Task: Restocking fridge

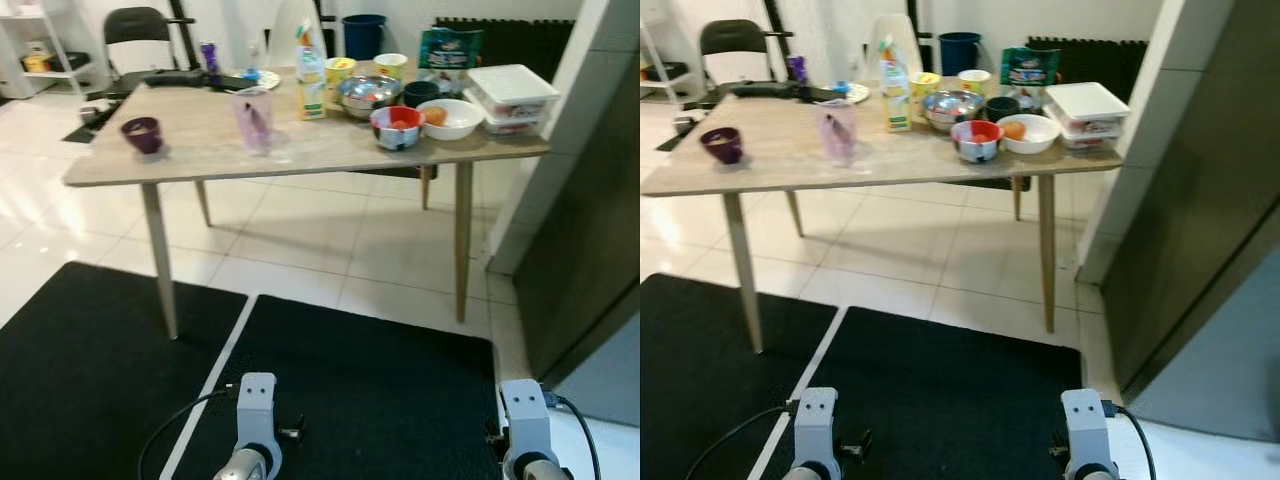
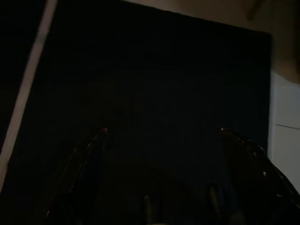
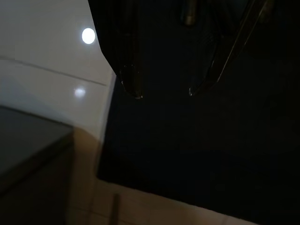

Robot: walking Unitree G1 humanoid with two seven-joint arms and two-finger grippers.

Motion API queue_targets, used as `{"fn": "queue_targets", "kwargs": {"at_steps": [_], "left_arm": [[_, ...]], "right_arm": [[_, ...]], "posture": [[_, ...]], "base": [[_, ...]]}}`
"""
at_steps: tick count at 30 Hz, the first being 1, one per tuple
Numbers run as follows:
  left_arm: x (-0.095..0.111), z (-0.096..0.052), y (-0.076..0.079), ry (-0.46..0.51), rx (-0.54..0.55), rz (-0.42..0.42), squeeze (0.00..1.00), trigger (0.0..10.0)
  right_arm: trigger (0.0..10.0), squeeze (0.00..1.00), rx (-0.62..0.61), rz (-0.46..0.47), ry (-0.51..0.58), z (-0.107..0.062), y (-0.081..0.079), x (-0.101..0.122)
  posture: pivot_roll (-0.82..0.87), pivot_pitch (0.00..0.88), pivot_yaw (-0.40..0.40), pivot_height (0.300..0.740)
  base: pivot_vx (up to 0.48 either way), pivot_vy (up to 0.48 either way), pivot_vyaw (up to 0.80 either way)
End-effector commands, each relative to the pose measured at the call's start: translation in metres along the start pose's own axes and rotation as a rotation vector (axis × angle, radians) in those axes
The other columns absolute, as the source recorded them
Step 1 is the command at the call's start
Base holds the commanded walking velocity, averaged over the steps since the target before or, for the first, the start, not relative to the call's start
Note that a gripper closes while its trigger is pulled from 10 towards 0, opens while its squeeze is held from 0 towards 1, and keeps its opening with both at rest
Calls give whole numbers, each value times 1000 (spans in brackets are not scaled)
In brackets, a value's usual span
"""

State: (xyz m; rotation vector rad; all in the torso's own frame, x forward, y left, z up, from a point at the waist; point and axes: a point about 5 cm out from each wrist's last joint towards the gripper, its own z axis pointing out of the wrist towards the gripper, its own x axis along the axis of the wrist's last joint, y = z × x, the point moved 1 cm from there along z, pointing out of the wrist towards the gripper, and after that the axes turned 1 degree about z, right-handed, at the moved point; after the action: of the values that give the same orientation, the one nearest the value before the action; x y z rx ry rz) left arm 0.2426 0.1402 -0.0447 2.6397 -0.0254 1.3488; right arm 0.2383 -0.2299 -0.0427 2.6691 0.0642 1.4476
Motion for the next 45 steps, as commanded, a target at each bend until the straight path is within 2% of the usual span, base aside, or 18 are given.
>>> {"fn": "queue_targets", "kwargs": {"at_steps": [1, 45], "left_arm": [[-8, -3, 1, -17, 0, -13, 0, 10000], [2, 0, -4, -7, -6, 2, 0, 10000]], "right_arm": [[10000, 0, 9, 4, -11, -1, -4, -3], [10000, 0, -9, 59, -10, 1, -8, -1]], "posture": [[-33, 67, 40, 740], [-16, 92, 74, 740]], "base": [[349, 0, 0], [347, 0, 0]]}}
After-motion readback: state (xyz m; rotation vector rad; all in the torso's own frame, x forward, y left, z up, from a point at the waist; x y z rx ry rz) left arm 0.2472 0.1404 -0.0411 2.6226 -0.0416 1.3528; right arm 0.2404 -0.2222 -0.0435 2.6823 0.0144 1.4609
